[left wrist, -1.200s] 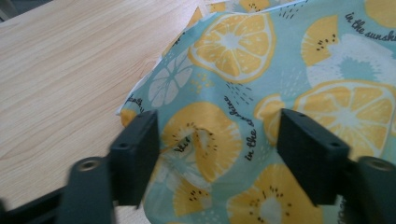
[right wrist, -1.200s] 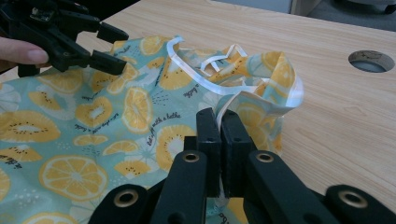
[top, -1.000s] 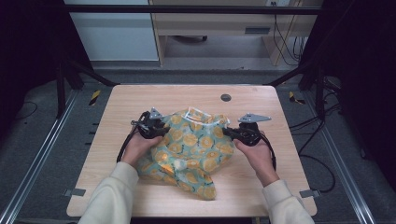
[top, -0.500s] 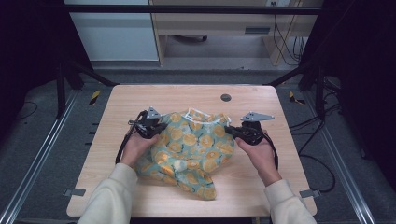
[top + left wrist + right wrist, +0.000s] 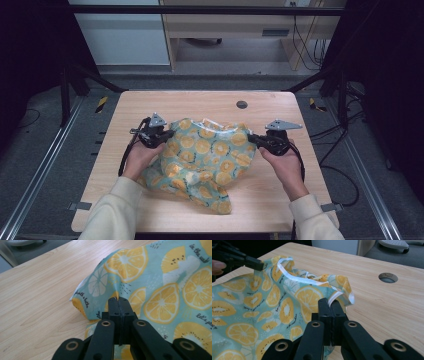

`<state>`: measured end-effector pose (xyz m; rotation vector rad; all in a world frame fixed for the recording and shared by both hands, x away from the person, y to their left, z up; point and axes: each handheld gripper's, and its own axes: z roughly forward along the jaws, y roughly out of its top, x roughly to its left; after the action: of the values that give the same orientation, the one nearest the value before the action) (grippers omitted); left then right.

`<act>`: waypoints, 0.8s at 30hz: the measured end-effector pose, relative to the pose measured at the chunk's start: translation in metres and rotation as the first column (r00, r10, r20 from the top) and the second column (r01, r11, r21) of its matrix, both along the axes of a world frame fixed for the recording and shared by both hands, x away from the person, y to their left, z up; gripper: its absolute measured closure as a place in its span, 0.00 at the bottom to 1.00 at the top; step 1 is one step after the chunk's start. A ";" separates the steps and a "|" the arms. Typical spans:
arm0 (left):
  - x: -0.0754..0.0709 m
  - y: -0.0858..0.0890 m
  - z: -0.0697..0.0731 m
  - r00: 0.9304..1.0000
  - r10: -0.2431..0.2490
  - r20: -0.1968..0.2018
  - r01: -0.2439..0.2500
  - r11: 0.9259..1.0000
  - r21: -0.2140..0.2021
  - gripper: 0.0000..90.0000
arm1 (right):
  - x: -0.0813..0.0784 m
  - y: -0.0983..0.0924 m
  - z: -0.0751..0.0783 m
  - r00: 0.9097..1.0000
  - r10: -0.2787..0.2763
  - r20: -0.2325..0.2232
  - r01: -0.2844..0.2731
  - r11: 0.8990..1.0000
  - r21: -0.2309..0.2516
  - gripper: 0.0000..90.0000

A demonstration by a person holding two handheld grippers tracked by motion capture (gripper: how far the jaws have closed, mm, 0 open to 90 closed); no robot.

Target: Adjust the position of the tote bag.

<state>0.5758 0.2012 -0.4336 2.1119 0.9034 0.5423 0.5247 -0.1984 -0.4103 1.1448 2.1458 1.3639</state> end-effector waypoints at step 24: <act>-0.045 0.024 0.058 0.990 0.030 0.138 -0.019 0.996 -0.084 1.00 | -0.020 0.005 0.038 0.993 0.017 0.117 -0.019 1.000 0.016 1.00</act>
<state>0.5311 0.2254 -0.3756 1.9655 0.8584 0.6463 0.5048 -0.1934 -0.3724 1.0281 2.0707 1.4230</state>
